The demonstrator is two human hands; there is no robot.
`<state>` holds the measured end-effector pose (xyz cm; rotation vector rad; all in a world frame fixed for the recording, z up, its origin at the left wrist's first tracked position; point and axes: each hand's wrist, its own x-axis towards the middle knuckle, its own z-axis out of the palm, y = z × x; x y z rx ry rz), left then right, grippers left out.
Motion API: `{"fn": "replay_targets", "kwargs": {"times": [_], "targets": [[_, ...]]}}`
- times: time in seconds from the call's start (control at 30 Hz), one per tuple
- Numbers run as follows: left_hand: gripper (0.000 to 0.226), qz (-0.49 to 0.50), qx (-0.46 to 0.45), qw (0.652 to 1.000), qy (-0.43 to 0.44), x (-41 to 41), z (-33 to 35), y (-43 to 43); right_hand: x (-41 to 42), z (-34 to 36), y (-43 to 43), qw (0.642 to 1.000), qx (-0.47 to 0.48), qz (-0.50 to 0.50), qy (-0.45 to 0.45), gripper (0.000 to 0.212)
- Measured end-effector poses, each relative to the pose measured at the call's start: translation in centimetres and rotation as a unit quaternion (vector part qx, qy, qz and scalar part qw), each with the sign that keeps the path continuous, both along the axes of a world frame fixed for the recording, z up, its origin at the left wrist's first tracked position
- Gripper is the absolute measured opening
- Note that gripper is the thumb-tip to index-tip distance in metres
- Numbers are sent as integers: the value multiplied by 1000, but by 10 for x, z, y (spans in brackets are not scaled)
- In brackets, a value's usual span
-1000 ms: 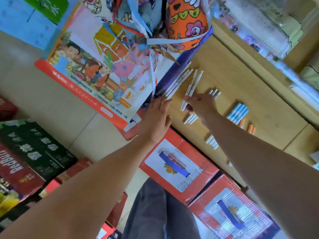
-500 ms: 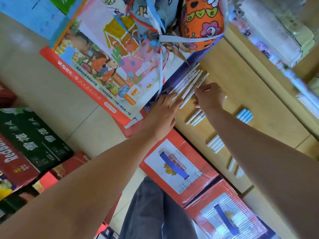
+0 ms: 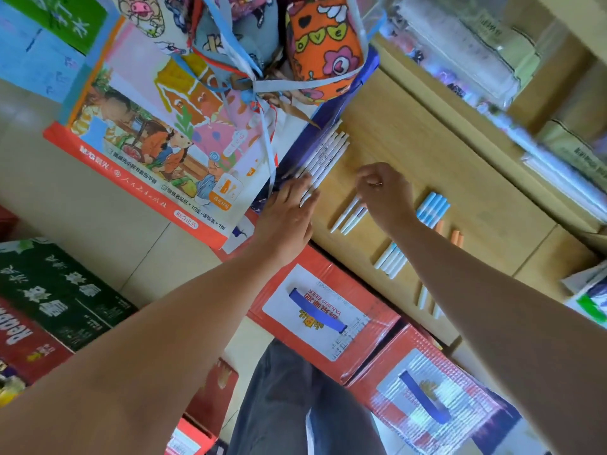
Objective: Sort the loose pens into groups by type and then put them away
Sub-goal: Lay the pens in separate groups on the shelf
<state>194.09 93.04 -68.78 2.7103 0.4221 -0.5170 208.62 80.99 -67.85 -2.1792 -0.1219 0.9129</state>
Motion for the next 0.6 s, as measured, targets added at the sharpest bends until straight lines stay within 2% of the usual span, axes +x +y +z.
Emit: {"fn": "replay_targets", "kwargs": {"times": [0.07, 0.27, 0.4, 0.53, 0.6], "targets": [[51, -9, 8, 1000, -5, 6, 7, -1, 1, 6, -17, 1000, 13, 4, -10, 19], [27, -88, -1, 991, -100, 48, 33, -36, -2, 28, -89, 999, 14, -45, -4, 15], [24, -183, -23, 976, -114, 82, 49, -106, -8, 40, -170, 995, -10, -87, -38, 19], [29, -263, -89, 956, -98, 94, 48, -197, -30, 37, -268, 983, -66, -157, -63, 18], [27, -282, -128, 947, -90, 88, 41, -243, -46, 33, -320, 978, -109, -157, -78, 19]]}}
